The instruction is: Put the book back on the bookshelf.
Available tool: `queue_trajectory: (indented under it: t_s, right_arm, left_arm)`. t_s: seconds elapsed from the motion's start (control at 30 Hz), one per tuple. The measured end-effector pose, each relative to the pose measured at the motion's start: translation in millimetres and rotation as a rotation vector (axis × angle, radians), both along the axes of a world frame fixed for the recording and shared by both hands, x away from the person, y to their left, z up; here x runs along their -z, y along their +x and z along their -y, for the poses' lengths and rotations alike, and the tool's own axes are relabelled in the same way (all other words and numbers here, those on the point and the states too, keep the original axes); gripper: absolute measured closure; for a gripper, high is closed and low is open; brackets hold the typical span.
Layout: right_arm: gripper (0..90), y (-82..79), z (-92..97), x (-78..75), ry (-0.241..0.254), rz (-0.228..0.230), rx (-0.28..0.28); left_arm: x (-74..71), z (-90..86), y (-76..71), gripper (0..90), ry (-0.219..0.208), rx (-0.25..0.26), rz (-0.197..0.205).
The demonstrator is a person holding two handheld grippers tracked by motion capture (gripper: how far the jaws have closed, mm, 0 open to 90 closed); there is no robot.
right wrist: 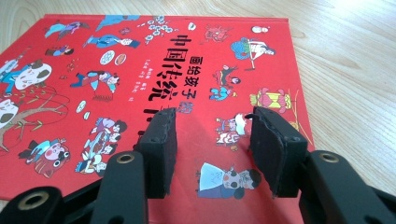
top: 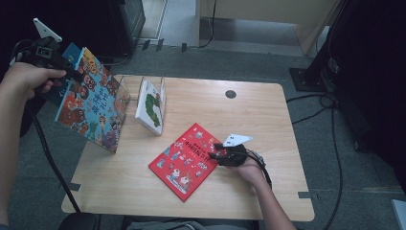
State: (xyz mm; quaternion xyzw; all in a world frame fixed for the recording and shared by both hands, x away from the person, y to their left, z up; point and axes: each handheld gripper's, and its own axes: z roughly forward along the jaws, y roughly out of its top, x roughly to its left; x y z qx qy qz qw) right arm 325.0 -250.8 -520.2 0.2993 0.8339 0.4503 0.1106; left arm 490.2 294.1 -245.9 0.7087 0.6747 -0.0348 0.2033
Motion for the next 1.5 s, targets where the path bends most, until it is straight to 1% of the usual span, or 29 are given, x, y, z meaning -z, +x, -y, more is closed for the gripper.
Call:
queue_trajectory:
  t_s: [0.03, 0.1, 0.17, 0.2, 0.27, 0.3, 0.37, 0.4, 0.43, 0.47, 0.5, 0.57, 0.6, 0.7, 0.73, 0.8, 0.87, 0.9, 0.93, 1.03, 1.13, 1.2, 1.27, 1.3, 1.4, 1.5]
  right_arm:
    - [51.0, 0.1, 0.1, 0.1, 0.003, -0.003, 0.001]
    - [50.9, 0.0, 0.1, 0.1, 0.004, -0.002, 0.001]
    - [51.0, 0.0, 0.1, 0.2, 0.005, -0.003, 0.002]
    - [50.9, -0.1, 0.1, 0.3, 0.007, -0.002, 0.003]
    - [50.9, -0.1, 0.1, 0.3, 0.006, -0.001, 0.003]
    - [50.9, -0.3, -0.1, 0.3, 0.005, 0.0, 0.005]
    - [50.9, -0.7, -0.4, 0.3, 0.002, 0.001, 0.005]
    - [50.9, -0.7, -0.4, 0.3, 0.002, 0.001, 0.005]
    - [50.9, -0.6, -0.3, 0.3, 0.003, 0.002, 0.006]
    - [50.9, -0.6, -0.3, 0.3, 0.003, 0.002, 0.006]
    - [50.8, -0.6, -0.3, 0.1, 0.002, 0.001, 0.007]
    - [50.6, -0.7, -0.4, -0.1, 0.001, -0.002, 0.006]
    - [50.4, -0.7, -0.1, -0.4, 0.001, -0.005, 0.006]
    - [50.5, -1.8, 1.2, -1.4, -0.004, -0.012, 0.007]
    - [50.5, -2.2, 1.8, -1.8, -0.004, -0.018, 0.006]
    - [50.8, -2.2, 3.7, -3.0, -0.005, -0.033, 0.01]
    - [51.5, -1.6, 5.9, -4.3, -0.006, -0.046, 0.014]
    - [51.6, -1.2, 7.2, -5.1, -0.011, -0.048, 0.016]
    - [51.7, -1.6, 8.5, -6.3, -0.019, -0.06, 0.022]
    - [51.8, -2.0, 11.7, -8.3, -0.023, -0.076, 0.031]
    - [51.8, -3.7, 14.5, -9.5, -0.035, -0.088, 0.032]
    - [51.8, -5.0, 16.1, -10.5, -0.032, -0.088, 0.033]
    - [51.9, -6.0, 18.4, -11.9, -0.028, -0.092, 0.038]
    - [52.2, -6.9, 19.5, -11.9, -0.024, -0.087, 0.04]
    - [52.4, -9.7, 22.9, -12.2, -0.03, -0.092, 0.042]
    - [53.6, -11.0, 26.9, -12.1, -0.031, -0.087, 0.045]
  left_arm:
    - [-1.8, -0.7, -0.6, 78.9, -0.006, -0.006, 0.005]
    - [-8.1, -3.5, -2.6, 75.4, -0.023, -0.014, 0.028]
    - [-16.5, -6.8, -5.9, 74.4, -0.008, -0.011, 0.041]
    - [-19.0, -8.3, -7.3, 73.3, -0.015, -0.011, 0.046]
    - [-24.9, -12.2, -11.7, 73.7, -0.064, -0.008, 0.064]
    - [-27.6, -13.3, -14.3, 72.8, -0.072, -0.001, 0.074]
    - [-29.3, -13.6, -17.4, 72.3, -0.081, 0.013, 0.076]
    - [-30.0, -13.8, -19.6, 71.2, -0.103, 0.022, 0.083]
    - [-30.5, -13.5, -20.9, 70.5, -0.111, 0.033, 0.092]
    - [-31.3, -12.5, -22.5, 69.7, -0.113, 0.046, 0.1]
    - [-31.6, -11.3, -24.1, 68.6, -0.11, 0.048, 0.105]
    - [-31.9, -10.0, -25.5, 66.8, -0.109, 0.047, 0.102]
    - [-32.2, -7.7, -28.5, 64.4, -0.123, 0.056, 0.098]
    - [-33.4, -2.7, -35.1, 58.9, -0.14, 0.065, 0.108]
    - [-33.8, -0.5, -37.7, 58.3, -0.144, 0.079, 0.111]
    - [-34.2, 3.8, -42.8, 56.8, -0.143, 0.09, 0.121]
    - [-33.2, 9.1, -48.0, 55.6, -0.142, 0.11, 0.128]
    - [-32.2, 12.1, -50.2, 54.8, -0.145, 0.118, 0.127]
    - [-31.1, 15.1, -52.5, 54.3, -0.144, 0.127, 0.129]
    - [-26.5, 23.6, -58.9, 52.8, -0.167, 0.155, 0.136]
    - [-19.4, 32.0, -64.3, 52.0, -0.17, 0.179, 0.134]
    - [-14.1, 36.9, -67.4, 51.5, -0.174, 0.184, 0.132]
    - [-9.6, 41.8, -70.6, 51.3, -0.167, 0.194, 0.131]
    - [-7.7, 44.2, -72.3, 50.9, -0.166, 0.196, 0.133]
    - [-2.3, 51.2, -77.3, 50.6, -0.176, 0.207, 0.145]
    - [5.7, 59.4, -81.1, 50.3, -0.176, 0.227, 0.143]
